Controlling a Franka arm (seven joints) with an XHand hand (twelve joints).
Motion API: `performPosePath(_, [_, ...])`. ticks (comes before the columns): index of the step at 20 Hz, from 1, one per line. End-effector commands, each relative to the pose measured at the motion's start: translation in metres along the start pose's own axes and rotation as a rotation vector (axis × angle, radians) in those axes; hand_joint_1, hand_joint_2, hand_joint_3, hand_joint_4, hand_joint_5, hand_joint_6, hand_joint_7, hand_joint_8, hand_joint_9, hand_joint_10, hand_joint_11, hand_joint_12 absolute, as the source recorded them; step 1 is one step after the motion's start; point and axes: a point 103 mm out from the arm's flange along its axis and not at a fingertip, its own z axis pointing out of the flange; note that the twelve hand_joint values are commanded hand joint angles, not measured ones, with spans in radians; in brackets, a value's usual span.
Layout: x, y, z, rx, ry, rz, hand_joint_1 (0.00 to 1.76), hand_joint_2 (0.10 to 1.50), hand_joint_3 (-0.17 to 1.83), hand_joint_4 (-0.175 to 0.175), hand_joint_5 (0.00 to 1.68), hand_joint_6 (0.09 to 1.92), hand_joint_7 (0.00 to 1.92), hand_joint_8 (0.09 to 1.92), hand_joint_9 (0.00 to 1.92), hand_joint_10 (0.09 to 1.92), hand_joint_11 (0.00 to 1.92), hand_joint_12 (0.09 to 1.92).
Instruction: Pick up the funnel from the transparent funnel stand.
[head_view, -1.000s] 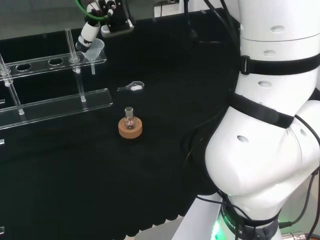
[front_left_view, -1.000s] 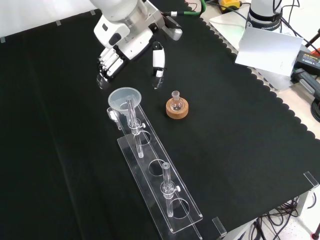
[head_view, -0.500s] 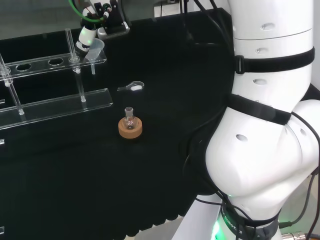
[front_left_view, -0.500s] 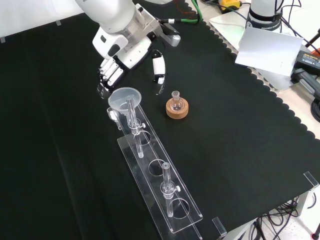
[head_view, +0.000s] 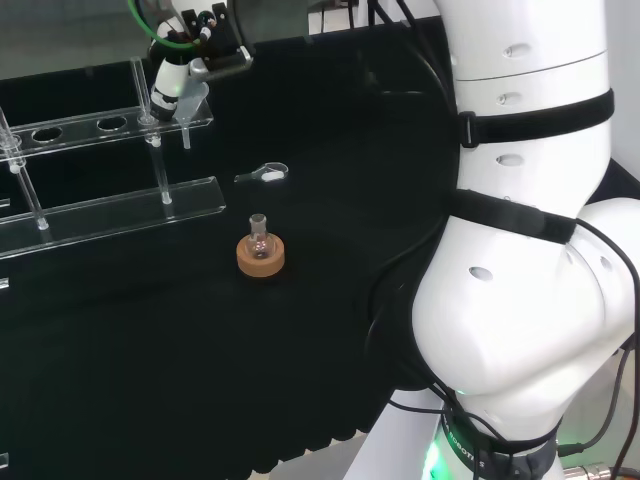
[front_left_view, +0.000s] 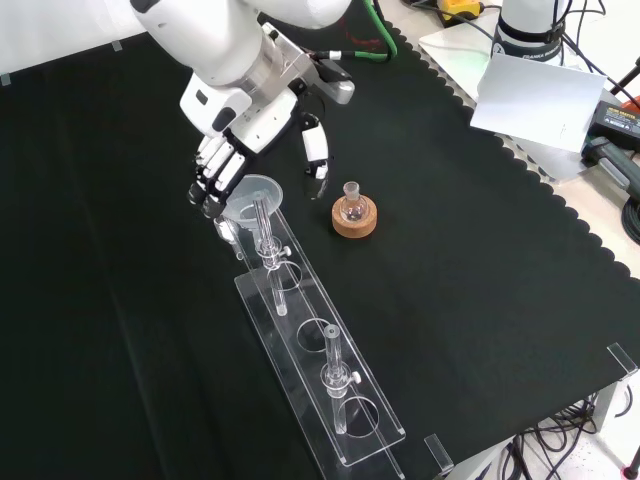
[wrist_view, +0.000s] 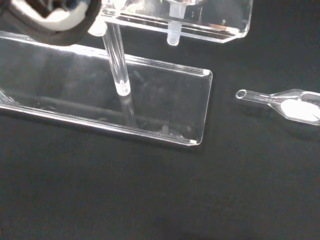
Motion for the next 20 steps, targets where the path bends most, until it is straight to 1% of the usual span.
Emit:
performPosePath(1, [-0.002,0.004,0.002,-0.008,-0.009,0.000,0.82,0.56,0.46,0.084,0.12,0.09,0.02,0.10,0.04,1.00,0.29,1.47])
performPosePath(6, [-0.008,0.007,0.006,-0.026,0.005,0.015,0.84,0.54,0.52,0.070,0.23,0.09,0.00,0.39,0.13,0.96,0.37,1.42])
performPosePath(9, [-0.012,0.011,0.007,-0.019,0.004,0.018,0.83,0.54,0.53,0.065,0.26,0.09,0.00,0.49,0.16,0.95,0.39,1.41])
performPosePath(14, [-0.012,0.013,0.008,-0.019,0.008,0.017,0.83,0.55,0.53,0.060,0.27,0.09,0.00,0.52,0.17,0.94,0.40,1.40])
performPosePath(20, [-0.012,0.020,0.010,-0.010,0.022,-0.004,0.82,0.56,0.54,0.058,0.28,0.09,0.00,0.55,0.18,0.94,0.40,1.40])
